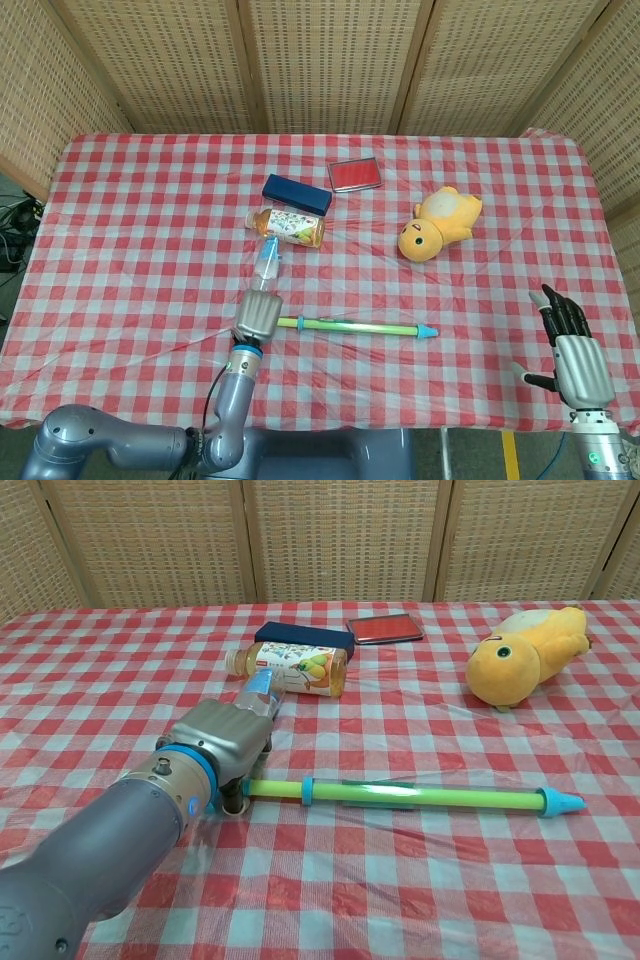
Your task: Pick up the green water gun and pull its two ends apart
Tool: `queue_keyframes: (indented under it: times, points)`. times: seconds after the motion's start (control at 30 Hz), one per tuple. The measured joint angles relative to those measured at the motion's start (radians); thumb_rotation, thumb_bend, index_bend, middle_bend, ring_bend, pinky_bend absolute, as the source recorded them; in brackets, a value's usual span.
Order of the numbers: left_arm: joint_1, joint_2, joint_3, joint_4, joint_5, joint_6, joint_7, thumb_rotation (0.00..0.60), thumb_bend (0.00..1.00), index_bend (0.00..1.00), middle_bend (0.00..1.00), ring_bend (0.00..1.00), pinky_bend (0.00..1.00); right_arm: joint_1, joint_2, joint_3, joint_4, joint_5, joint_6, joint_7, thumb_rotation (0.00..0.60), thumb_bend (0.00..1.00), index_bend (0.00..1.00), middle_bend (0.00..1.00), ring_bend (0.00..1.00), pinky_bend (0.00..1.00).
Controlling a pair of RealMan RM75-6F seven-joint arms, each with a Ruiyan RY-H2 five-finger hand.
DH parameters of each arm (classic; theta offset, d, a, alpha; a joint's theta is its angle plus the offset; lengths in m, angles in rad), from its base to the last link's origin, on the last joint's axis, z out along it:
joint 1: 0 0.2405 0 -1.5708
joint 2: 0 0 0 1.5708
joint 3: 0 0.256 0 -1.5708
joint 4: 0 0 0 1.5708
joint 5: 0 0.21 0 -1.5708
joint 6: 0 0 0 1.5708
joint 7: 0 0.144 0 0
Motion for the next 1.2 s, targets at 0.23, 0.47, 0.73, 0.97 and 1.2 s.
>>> queue_keyframes:
  times: [0.23,0.47,0.73,0.97,1.2]
  points:
    - [0.007,0.026,0.004,-0.05,0.071,0.024,-0.043,0.6,0.57,0.73,0.97,0.86,0.77,0.0,0.001,0.0,-0.002,-0.005,0.004,-0.002,0.6,0.1,0.0,0.0,0.0,0.0]
    - [0.019,0.106,-0.005,-0.204,0.122,0.073,-0.056,0.6,0.57,0.78,0.97,0.86,0.77,-0.002,0.002,-0.007,-0.01,-0.02,0.012,-0.012,0.6,0.09,0.0,0.0,0.0,0.0]
    - [0.028,0.253,-0.023,-0.377,0.122,0.12,-0.003,0.6,0.58,0.83,0.97,0.86,0.77,-0.002,-0.009,-0.022,-0.023,-0.054,0.016,-0.049,0.6,0.09,0.0,0.0,0.0,0.0]
    - [0.024,0.426,-0.064,-0.513,-0.047,0.141,0.111,0.6,0.58,0.84,0.97,0.86,0.77,0.003,-0.03,-0.037,-0.041,-0.083,0.01,-0.119,0.6,0.1,0.02,0.0,0.0,0.0]
    - [0.008,0.581,-0.131,-0.591,-0.259,0.127,0.132,0.6,0.58,0.84,0.97,0.86,0.77,0.029,-0.057,-0.035,-0.103,-0.109,-0.017,-0.225,0.6,0.12,0.09,0.0,0.0,0.0]
